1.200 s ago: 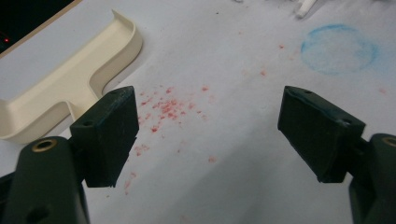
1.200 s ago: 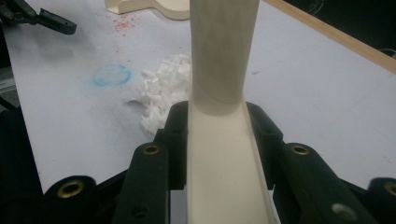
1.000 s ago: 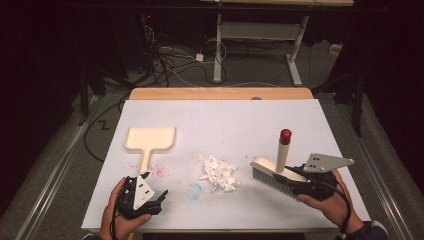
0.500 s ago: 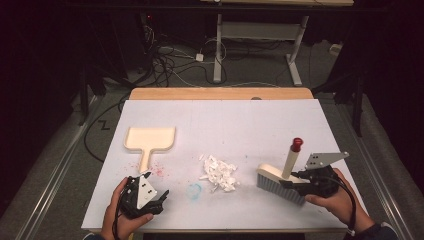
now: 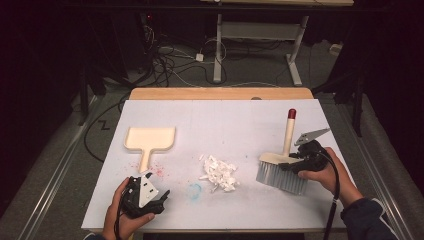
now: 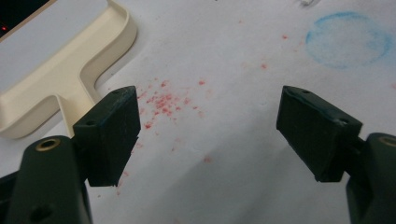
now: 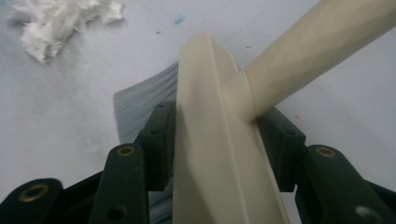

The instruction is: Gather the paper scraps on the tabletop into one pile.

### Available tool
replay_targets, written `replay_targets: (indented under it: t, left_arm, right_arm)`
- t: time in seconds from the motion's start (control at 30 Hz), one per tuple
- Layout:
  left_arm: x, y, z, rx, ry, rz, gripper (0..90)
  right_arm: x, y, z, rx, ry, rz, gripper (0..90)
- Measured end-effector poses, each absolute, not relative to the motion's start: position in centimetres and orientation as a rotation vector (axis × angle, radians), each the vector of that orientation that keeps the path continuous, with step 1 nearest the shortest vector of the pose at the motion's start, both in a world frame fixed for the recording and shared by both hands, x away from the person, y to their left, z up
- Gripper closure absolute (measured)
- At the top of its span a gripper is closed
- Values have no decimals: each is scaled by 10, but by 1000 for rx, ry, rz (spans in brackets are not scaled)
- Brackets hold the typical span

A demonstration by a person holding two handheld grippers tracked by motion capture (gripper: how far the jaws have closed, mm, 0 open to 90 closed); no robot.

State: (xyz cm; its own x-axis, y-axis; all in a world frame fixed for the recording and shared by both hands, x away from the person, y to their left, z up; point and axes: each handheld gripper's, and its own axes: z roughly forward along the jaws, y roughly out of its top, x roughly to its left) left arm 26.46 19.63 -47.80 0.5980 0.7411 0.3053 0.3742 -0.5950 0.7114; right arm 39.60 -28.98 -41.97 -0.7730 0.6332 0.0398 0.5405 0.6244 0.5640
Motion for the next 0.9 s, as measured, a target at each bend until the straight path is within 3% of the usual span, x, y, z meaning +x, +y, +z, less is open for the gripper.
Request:
replay_targets:
  t: [0.5, 0.63, 0.9]
  left_arm:
    - [265, 195, -480, 2248, 876, 770, 211]
    - [264, 195, -480, 2247, 873, 768, 211]
    - [264, 194, -480, 2248, 870, 764, 211]
  right_arm:
    - [444, -289, -423, 869, 2772, 636, 435]
    - [448, -286, -422, 863, 2643, 407, 366]
    - [447, -295, -420, 1103, 2394, 637, 412]
